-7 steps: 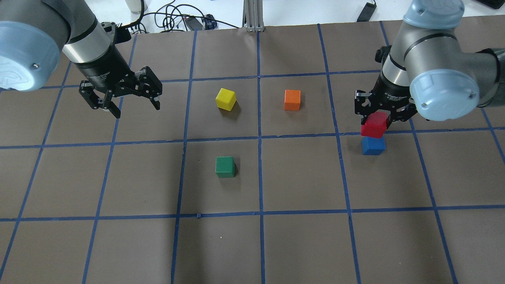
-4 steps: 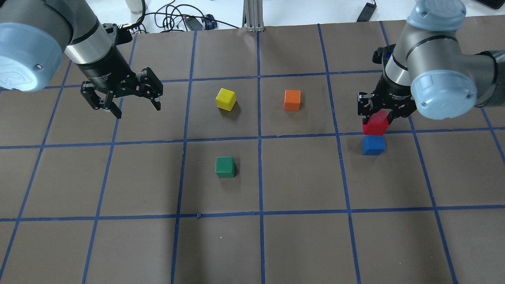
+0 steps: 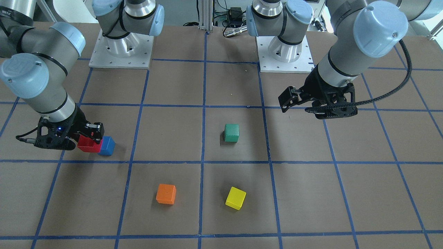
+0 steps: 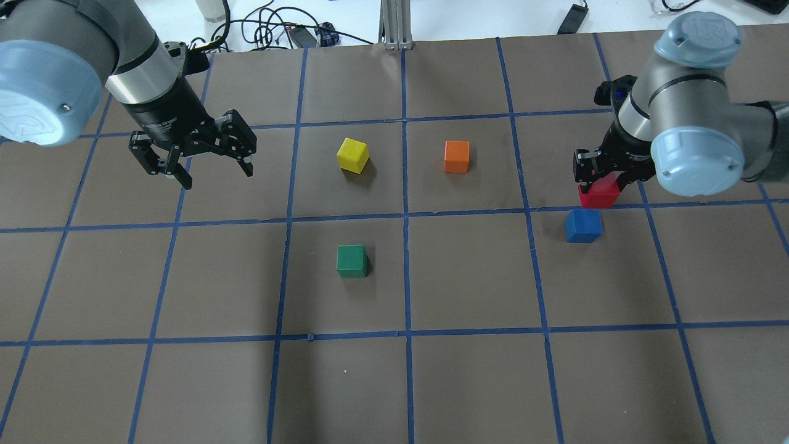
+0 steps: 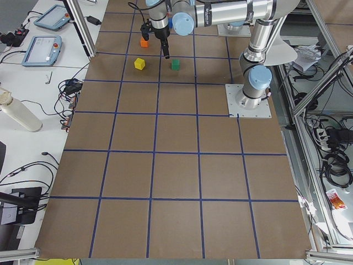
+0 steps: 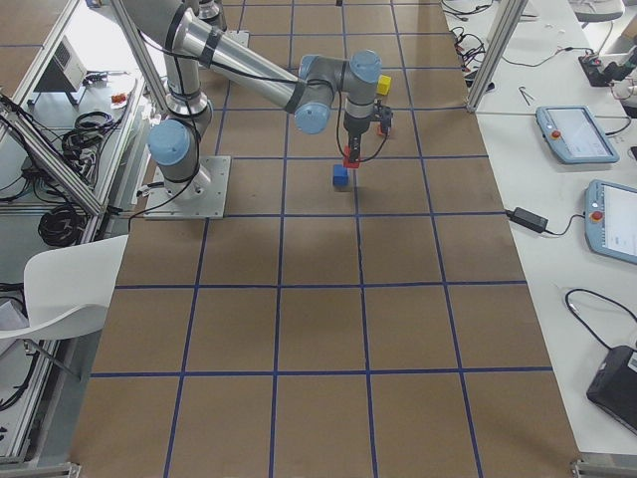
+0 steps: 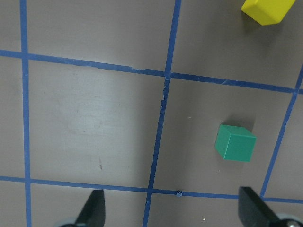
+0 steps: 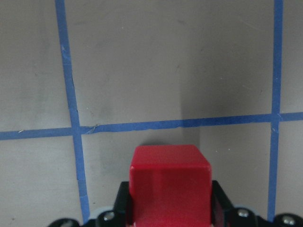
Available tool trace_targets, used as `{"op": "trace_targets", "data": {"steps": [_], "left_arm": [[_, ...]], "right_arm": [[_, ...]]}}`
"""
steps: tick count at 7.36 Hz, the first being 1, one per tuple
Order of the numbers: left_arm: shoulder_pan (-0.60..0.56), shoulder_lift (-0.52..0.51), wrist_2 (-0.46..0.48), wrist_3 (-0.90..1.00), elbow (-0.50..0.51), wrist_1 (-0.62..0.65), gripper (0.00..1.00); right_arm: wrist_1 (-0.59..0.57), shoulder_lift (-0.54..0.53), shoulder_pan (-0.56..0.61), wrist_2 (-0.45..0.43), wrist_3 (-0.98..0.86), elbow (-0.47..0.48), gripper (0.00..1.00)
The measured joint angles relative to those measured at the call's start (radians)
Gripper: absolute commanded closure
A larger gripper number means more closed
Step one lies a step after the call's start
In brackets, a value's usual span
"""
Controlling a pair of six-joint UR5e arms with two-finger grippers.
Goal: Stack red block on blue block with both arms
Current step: 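Lower the red cube onto the blue cube with the right gripper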
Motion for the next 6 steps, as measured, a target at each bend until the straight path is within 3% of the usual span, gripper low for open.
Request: {"op": "trace_targets", "data": {"steps": [3,6], "left_arm": [[-0.003,-0.002,-0.001,-0.001,-0.003,0.001,0.0],[-0.005,-0.003,-0.001,-0.002,-0.012,0.012,0.0]], "right_arm": [[-0.088,-0.008,-0.007,0.0,0.017,0.063,0.89],[-0.107,-0.03,-0.005,-0.002,0.021,0.103,0.89]]}}
